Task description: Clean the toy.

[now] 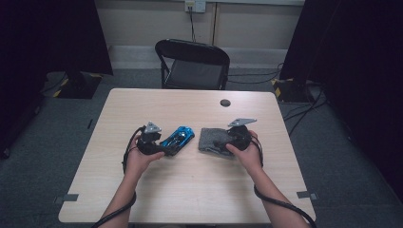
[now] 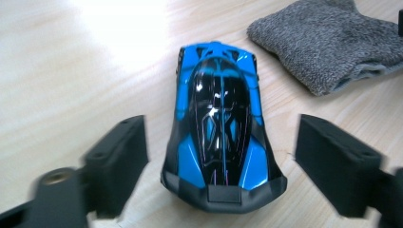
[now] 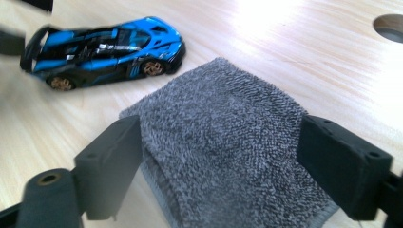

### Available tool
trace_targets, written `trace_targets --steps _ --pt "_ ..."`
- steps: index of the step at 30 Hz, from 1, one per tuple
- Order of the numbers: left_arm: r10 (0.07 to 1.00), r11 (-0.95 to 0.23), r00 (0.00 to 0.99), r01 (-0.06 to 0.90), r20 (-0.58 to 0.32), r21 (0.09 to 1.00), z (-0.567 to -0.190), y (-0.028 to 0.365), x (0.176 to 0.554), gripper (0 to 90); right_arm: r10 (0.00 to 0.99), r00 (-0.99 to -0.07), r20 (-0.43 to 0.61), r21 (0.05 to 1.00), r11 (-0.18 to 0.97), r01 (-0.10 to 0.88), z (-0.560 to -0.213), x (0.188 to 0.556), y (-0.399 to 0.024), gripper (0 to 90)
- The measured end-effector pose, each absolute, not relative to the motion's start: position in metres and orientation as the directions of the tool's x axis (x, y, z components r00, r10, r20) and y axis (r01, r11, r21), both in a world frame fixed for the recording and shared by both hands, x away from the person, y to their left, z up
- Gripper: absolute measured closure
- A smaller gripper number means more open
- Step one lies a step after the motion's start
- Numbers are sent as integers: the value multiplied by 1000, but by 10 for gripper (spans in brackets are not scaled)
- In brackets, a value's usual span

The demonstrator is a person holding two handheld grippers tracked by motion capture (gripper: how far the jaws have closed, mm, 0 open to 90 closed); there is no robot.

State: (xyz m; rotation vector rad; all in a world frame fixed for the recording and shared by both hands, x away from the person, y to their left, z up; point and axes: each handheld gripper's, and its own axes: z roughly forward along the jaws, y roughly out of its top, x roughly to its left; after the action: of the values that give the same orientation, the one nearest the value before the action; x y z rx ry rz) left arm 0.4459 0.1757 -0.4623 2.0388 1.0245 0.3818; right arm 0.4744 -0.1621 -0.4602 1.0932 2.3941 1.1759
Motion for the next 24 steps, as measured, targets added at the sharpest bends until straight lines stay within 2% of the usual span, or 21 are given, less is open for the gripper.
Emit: trace_targets --steps 2,6,13,24 --pt "760 -361 646 512 -72 779 -458 174 449 345 699 -711 71 763 421 490 -460 474 -163 149" --pt "735 -374 675 482 -64 793 -458 166 460 383 677 -735 19 752 475 457 -463 474 -163 142" --pt "741 -403 669 516 -62 756 -458 155 484 430 627 -777 52 758 482 440 -470 474 -160 138" --pt "726 -450 686 531 -52 718 -468 139 494 451 645 -762 58 768 459 447 -471 479 -158 144"
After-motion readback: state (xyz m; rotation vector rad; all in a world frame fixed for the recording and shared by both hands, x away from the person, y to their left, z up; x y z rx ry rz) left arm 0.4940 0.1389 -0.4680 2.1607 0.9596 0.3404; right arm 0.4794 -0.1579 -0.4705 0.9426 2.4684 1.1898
